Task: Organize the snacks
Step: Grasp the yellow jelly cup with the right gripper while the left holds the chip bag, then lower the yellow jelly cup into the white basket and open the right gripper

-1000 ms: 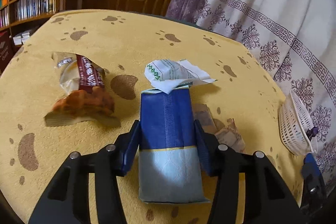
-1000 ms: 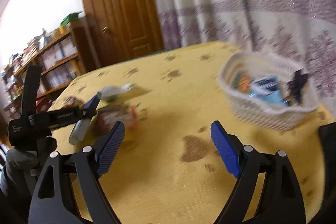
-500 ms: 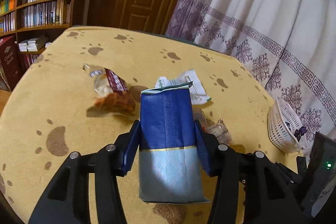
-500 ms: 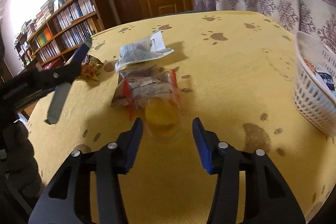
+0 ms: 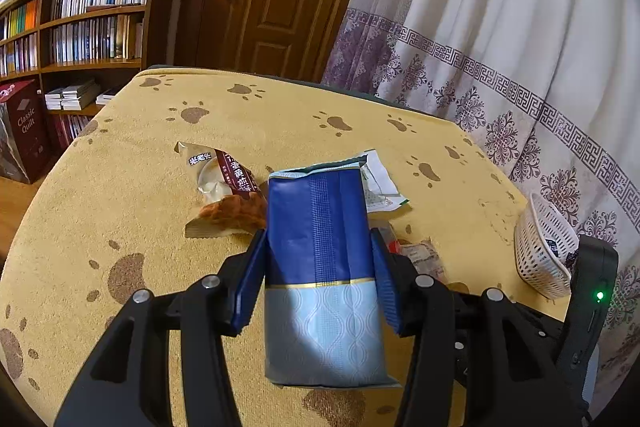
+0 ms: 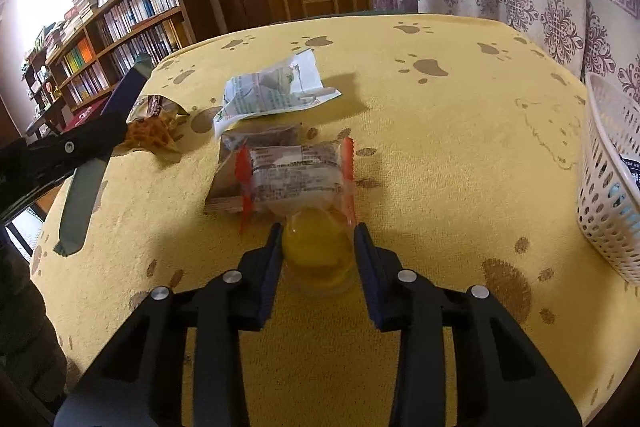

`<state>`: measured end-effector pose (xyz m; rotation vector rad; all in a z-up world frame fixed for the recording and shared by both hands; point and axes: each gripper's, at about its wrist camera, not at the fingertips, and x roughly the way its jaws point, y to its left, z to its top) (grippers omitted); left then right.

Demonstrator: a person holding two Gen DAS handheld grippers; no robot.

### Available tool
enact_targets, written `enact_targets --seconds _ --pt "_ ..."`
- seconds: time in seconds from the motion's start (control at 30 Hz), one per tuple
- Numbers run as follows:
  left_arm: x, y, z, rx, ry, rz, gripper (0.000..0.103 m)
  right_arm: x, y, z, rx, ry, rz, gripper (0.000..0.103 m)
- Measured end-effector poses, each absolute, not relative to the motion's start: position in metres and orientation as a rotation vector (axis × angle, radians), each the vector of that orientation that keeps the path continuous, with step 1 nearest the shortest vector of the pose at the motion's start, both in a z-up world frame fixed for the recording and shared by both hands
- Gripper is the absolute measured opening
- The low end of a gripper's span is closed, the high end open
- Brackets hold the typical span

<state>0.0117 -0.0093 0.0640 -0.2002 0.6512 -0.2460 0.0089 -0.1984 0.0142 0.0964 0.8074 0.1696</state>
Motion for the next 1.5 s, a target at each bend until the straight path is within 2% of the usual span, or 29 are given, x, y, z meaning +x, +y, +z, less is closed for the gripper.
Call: enact_targets --seconds 0.5,1.0,1.5 --pt "0.011 -0.012 0.063 -0.2 0.652 -0.247 0.05 -0.032 -0.217 0.027 0.178 0.756 0.175 0.035" --pt "0.007 -0.014 0.066 -0.204 0.643 -0.261 0.05 -0.075 -0.227 0.023 0.186 0.779 0.175 0.035" --pt "0.003 -0.019 0.068 -0.197 0.637 -0.277 0.05 -0.081 -0.303 0.082 0.291 0.563 -0.04 0.035"
